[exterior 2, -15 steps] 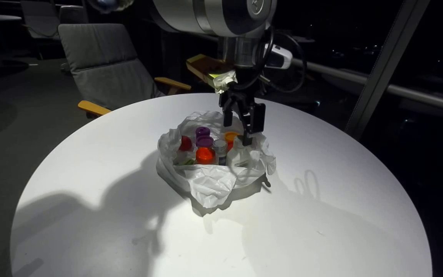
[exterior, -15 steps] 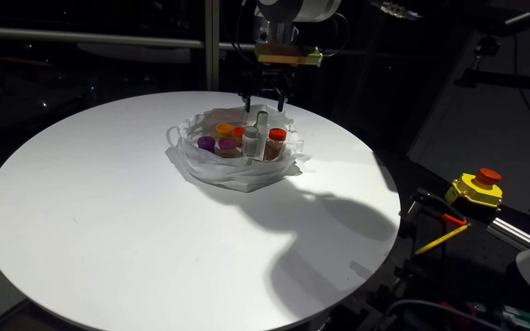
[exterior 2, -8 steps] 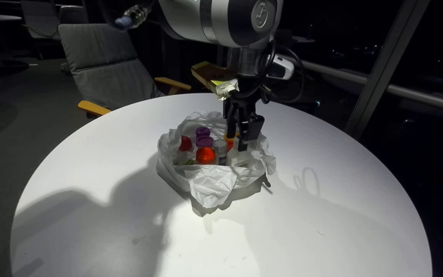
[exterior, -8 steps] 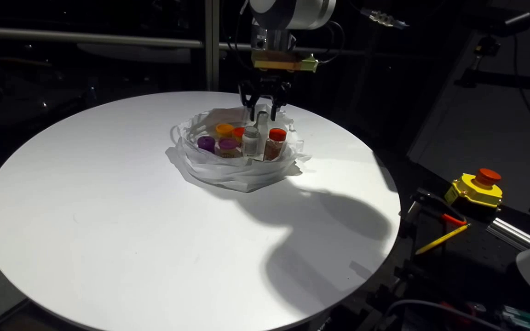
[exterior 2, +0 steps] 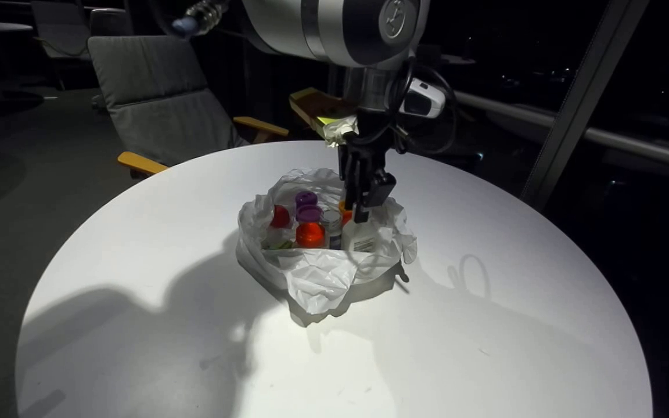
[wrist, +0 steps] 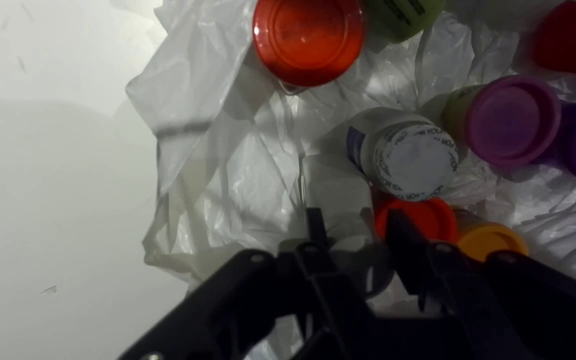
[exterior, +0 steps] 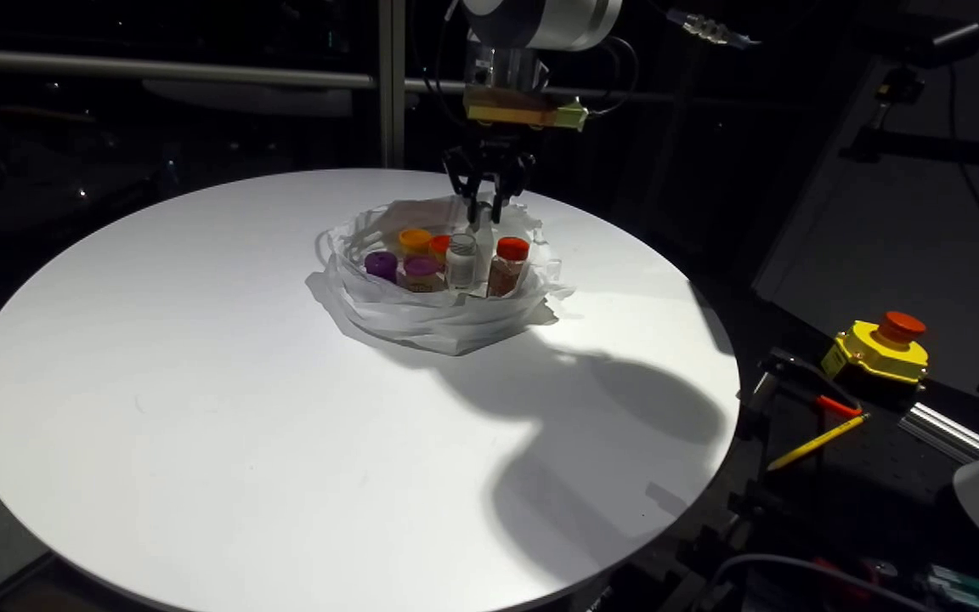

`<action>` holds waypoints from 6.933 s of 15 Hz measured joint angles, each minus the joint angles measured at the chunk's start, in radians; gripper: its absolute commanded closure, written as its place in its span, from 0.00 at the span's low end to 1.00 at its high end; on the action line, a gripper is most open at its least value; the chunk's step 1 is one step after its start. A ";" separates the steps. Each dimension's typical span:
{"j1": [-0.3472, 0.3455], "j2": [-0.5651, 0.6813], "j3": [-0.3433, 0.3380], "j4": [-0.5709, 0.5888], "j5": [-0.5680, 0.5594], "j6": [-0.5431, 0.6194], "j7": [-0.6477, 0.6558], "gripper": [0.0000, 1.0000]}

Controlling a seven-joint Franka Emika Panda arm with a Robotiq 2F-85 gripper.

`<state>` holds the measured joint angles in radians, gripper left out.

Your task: Remove the objects in the plastic and put them on the table

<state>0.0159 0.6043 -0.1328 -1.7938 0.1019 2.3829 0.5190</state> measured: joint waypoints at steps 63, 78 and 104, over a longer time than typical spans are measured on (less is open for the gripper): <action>0.054 -0.259 0.064 -0.350 -0.377 0.140 0.101 0.00; 0.017 -0.174 0.080 -0.338 -0.149 0.145 -0.244 0.00; 0.116 -0.566 0.140 -0.565 -0.008 0.197 -0.078 0.76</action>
<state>0.1315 0.0388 0.0077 -2.3587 0.0935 2.5797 0.4413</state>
